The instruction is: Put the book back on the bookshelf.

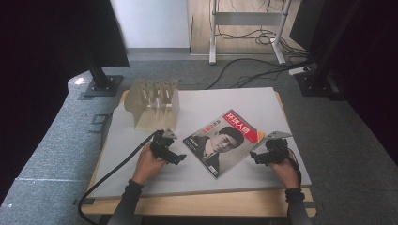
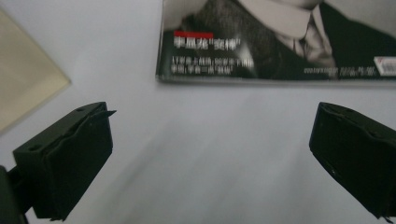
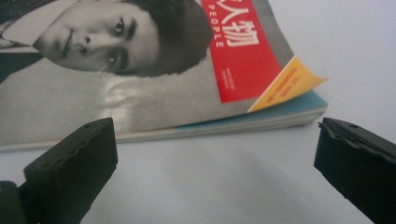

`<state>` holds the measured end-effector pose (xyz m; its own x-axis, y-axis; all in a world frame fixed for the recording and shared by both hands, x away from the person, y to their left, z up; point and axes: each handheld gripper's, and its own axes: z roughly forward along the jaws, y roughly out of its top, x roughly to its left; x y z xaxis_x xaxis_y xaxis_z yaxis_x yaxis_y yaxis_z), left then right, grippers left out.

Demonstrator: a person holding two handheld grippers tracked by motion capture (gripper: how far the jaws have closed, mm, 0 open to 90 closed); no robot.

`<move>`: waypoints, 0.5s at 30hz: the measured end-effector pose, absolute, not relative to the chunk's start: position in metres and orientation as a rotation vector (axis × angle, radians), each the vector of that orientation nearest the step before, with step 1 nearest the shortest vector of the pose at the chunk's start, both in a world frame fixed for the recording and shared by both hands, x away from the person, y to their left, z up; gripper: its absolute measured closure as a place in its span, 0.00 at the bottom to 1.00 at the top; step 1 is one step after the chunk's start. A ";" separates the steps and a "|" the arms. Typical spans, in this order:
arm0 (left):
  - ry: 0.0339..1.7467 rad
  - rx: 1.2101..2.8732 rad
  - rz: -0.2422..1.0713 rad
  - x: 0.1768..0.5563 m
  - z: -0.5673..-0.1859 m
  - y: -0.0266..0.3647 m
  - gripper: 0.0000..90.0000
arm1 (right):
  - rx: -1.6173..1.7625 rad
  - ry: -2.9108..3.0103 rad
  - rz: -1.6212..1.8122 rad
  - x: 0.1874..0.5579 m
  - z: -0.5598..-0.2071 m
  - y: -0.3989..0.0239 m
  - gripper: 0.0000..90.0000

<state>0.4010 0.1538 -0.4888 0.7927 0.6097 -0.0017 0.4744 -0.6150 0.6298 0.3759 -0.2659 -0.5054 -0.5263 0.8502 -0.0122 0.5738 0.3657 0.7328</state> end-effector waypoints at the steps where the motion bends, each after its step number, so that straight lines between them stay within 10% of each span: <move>1: 0.798 2.349 0.282 0.404 -0.486 0.151 0.00 | 1.238 2.241 0.970 0.377 -0.504 -0.265 0.00; 15: 0.755 2.357 0.263 0.441 -0.477 0.115 0.00 | 1.188 2.256 0.995 0.407 -0.496 -0.257 0.00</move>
<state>0.4411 0.1152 -0.4766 0.8151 0.5793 -0.0048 0.4512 -0.6295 0.6326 0.4072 -0.2573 -0.4957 -0.5576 0.8298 -0.0213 0.5440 0.3847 0.7457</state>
